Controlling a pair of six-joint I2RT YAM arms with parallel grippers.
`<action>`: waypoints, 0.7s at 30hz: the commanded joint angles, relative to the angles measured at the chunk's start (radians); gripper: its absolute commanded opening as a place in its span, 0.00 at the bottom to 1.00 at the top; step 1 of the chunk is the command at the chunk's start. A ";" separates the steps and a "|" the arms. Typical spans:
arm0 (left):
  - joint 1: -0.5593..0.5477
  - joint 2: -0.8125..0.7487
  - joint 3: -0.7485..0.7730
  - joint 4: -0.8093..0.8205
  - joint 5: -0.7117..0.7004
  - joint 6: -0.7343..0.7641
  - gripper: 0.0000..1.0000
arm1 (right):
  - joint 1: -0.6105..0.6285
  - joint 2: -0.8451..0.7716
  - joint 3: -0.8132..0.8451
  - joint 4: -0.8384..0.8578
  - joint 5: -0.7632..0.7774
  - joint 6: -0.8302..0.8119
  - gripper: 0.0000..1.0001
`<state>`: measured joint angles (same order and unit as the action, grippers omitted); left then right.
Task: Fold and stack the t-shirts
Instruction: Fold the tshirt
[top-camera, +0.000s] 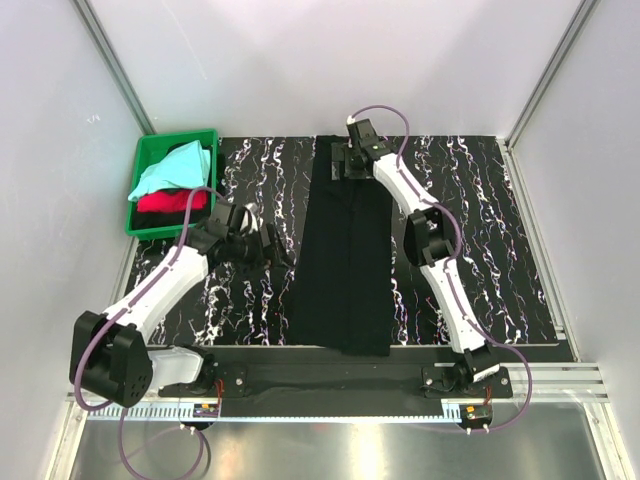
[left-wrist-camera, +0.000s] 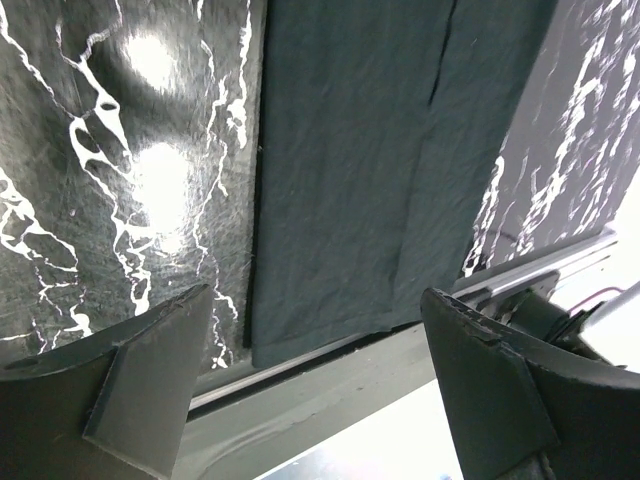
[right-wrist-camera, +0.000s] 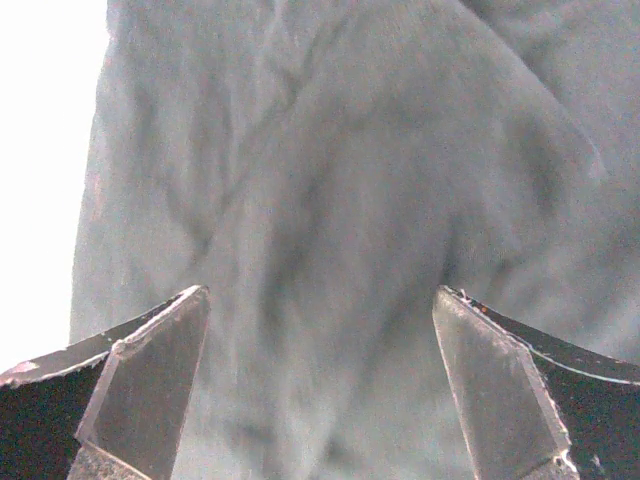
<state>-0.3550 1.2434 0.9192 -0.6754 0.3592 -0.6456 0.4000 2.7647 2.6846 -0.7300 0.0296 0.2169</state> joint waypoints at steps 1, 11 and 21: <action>0.001 -0.021 -0.081 0.080 0.117 0.056 0.88 | 0.010 -0.296 -0.102 -0.011 -0.001 0.018 1.00; -0.058 0.050 -0.255 0.230 0.270 0.073 0.74 | -0.001 -0.876 -0.899 -0.231 -0.388 0.215 0.96; -0.171 0.077 -0.399 0.306 0.251 0.000 0.64 | 0.014 -1.688 -2.084 0.152 -0.680 0.556 0.73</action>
<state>-0.5056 1.3308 0.5652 -0.4286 0.5777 -0.6125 0.4026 1.2247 0.7193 -0.6987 -0.5316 0.6197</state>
